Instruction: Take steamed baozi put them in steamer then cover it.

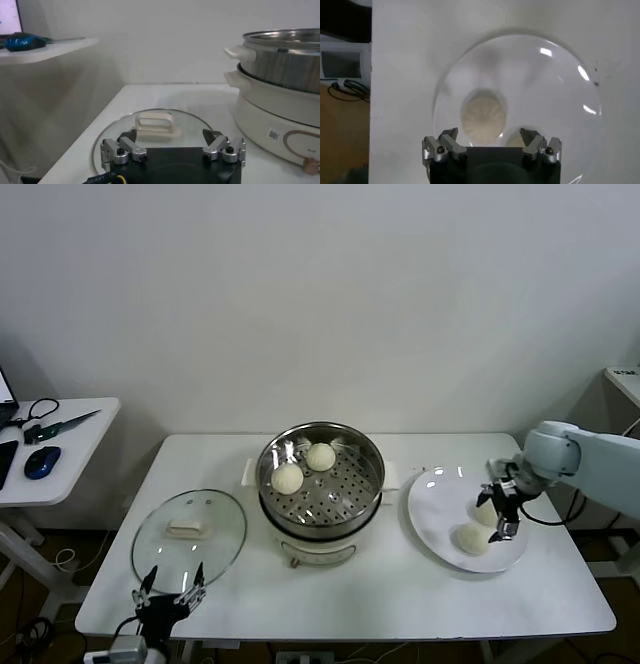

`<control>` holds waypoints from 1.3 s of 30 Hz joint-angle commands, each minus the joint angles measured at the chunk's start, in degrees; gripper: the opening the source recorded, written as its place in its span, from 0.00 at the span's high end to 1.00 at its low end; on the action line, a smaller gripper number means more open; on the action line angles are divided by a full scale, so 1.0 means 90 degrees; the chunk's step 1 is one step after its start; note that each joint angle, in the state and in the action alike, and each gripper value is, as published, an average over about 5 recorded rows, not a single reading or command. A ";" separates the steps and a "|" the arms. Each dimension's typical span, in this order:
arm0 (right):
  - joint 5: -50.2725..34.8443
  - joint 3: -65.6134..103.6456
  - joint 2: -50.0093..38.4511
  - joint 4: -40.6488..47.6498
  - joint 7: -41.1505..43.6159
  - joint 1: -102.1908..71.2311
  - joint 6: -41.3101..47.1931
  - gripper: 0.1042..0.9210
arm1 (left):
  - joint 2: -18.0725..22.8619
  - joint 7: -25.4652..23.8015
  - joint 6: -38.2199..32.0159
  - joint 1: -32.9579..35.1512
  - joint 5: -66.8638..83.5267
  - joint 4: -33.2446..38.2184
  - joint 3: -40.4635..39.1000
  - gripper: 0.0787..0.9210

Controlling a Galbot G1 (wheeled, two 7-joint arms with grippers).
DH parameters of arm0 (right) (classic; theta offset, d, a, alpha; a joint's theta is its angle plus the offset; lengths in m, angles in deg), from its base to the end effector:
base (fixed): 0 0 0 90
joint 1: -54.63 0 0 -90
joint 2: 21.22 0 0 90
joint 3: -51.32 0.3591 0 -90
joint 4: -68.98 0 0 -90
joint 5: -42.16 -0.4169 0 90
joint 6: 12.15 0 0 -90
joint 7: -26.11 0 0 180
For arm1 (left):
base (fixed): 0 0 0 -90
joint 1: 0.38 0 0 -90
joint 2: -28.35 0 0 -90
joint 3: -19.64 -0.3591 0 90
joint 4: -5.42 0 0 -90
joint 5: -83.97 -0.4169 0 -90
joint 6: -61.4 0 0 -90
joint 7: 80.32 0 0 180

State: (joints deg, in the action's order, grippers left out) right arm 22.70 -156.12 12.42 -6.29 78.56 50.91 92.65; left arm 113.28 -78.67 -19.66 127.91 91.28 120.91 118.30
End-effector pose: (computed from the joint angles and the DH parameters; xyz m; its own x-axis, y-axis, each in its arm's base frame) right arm 0.5423 -0.1890 -0.2215 -0.0923 -0.0605 0.9939 -0.9953 0.0348 -0.0903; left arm 0.1842 0.0723 -0.3671 -0.9260 -0.1276 0.3552 -0.1182 0.9918 0.0480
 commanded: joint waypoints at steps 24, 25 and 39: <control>0.0533 0.0725 0.0257 0.0382 -0.0115 -0.0727 0.0000 0.32 | -0.0002 0.0003 -0.0021 0.0062 -0.0047 0.0017 -0.0013 0.12; 0.0566 0.0635 0.0259 0.0346 -0.0067 -0.0552 -0.0080 0.33 | -0.0001 0.0004 -0.0021 0.0060 -0.0051 0.0018 -0.0015 0.12; 0.0194 -0.1219 0.2069 0.0511 0.1252 0.4061 -0.3919 0.33 | -0.0006 -0.0003 -0.0015 0.0016 -0.0139 -0.0008 -0.0062 0.12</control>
State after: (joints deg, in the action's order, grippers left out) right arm 26.40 -159.69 22.03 -1.48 84.16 66.25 74.88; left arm 113.27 -78.66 -19.73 127.83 90.13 120.76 117.69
